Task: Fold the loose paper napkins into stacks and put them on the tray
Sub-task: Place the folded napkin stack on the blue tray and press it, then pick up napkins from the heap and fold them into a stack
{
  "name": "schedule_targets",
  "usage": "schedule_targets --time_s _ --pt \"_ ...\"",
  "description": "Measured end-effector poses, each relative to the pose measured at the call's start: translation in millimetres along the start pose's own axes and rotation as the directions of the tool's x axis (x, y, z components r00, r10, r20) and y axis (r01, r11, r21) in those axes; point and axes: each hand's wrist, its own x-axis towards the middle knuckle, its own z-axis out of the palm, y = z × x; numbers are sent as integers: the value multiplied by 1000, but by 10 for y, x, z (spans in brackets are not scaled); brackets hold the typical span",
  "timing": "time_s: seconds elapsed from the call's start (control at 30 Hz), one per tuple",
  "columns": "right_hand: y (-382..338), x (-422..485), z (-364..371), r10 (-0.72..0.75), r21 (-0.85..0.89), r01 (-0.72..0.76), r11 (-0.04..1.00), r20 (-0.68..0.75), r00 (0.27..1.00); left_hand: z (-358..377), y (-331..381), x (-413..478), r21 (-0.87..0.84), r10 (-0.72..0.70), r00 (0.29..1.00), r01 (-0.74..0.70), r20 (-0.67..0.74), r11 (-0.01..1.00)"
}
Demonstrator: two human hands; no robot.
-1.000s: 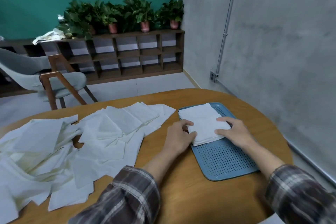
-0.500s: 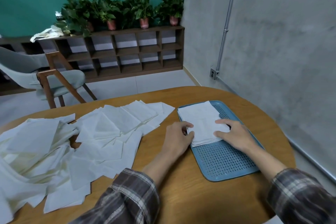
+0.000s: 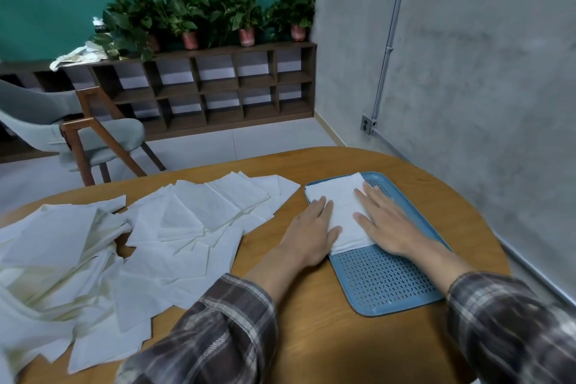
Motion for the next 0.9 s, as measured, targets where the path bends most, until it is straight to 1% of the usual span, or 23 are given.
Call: schedule_targets --time_s 0.03,0.1,0.27,0.47,0.57,0.63,0.77,0.9 --pt "4 10 26 13 -14 -12 1000 39 999 23 -17 3 18 -8 999 7 33 1000" --pt "16 14 85 25 -22 -24 999 74 997 56 -45 -1 45 -13 998 11 56 999" --pt "21 18 176 39 -48 -37 998 44 998 120 -75 17 80 -12 998 7 62 997" --pt "38 42 173 32 -65 -28 998 61 998 110 -33 36 111 -33 996 24 85 994" --pt "35 55 73 27 -69 -20 997 100 995 78 5 5 57 -47 996 43 70 997" --pt "-21 27 -5 19 -73 -14 997 63 998 17 -2 -41 7 -42 999 42 32 999" --pt "-322 -57 -106 -57 -32 54 998 -89 994 -123 -113 -237 -32 -37 996 35 -86 999" --pt "-682 -58 -23 -137 10 139 990 -114 984 -242 -312 -512 -48 -59 983 51 -172 998"
